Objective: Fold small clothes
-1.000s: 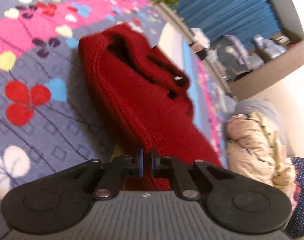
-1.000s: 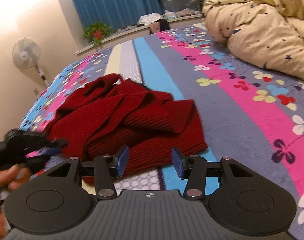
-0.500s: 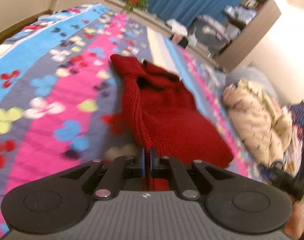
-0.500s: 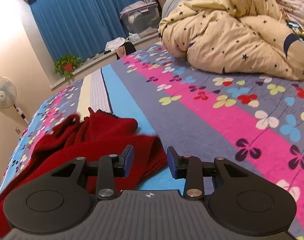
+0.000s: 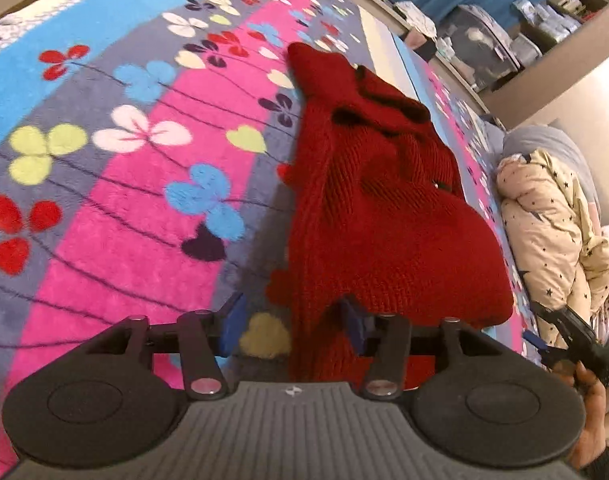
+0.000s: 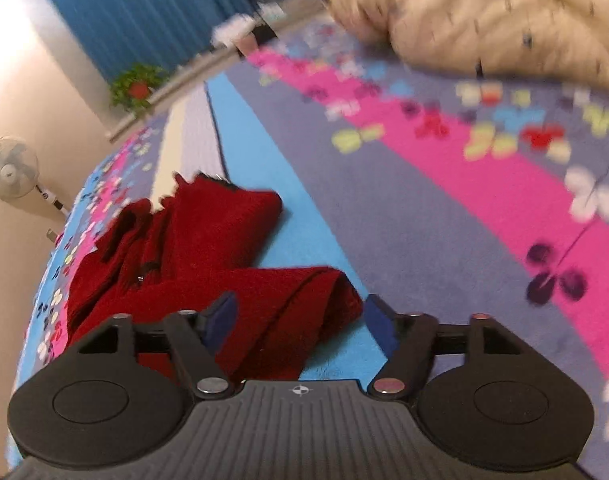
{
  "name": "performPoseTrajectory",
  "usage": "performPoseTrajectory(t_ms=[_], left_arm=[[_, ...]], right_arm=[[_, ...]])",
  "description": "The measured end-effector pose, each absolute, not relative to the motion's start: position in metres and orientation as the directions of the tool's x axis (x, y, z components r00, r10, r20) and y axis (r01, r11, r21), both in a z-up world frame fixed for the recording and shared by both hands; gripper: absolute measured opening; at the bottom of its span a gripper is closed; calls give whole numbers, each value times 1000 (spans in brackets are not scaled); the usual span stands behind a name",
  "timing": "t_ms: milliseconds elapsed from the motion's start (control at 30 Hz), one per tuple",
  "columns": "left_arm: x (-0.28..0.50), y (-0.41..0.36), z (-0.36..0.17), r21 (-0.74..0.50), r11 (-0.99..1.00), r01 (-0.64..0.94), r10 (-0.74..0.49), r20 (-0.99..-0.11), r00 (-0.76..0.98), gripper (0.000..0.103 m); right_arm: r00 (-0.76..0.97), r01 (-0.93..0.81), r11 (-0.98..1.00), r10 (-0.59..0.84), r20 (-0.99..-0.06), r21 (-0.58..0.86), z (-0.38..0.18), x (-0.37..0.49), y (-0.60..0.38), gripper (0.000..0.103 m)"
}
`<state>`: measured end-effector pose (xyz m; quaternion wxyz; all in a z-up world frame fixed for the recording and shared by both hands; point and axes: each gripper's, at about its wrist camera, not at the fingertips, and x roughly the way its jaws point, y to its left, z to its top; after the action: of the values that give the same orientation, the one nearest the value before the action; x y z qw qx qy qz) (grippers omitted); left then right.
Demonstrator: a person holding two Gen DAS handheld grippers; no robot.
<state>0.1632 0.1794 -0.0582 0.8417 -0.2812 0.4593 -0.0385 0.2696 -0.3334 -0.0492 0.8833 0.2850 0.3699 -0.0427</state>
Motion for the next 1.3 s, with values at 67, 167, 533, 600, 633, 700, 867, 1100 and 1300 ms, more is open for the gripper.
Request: performPoseTrajectory(t_ms=[67,167,533,600,633,700,867,1100,1300], left_arm=[[168,175,-62,-501,847,-176,-327,-753,570,62],[173,170,-66,-500,853,-152,-344,-757,556,62],[161,144,-59,-405,914,-8,-323,-743,586,11],[150,151,-46,-424,906,5,-331,-699,634,11],[141,159,-38,-444,896,7,-336,-668,664,10],[126,173,-27,-476,879,5,-344,-628,698,10],[89,207,-20,-477,879,17,-367,-652,664,10],[95,204,-49,-304,952,24,-276,-827,489,12],[116,191,-45,-322,947,15,-280,-798,534,43]], right_arm=[[679,336,779,189,-710,530,-69,286,-340,73],[643,374,717,257,-722,588,-89,302,-340,73],[798,185,749,264,-542,637,-55,269,-335,6],[838,150,759,243,-488,634,-37,244,-339,5],[852,126,772,237,-467,623,-27,231,-340,5],[871,54,792,260,-417,608,-8,200,-341,5],[866,-150,879,338,-368,453,24,105,-331,4],[592,-299,939,323,-738,171,-29,79,-299,7],[739,-96,951,267,-619,296,-16,120,-337,43]])
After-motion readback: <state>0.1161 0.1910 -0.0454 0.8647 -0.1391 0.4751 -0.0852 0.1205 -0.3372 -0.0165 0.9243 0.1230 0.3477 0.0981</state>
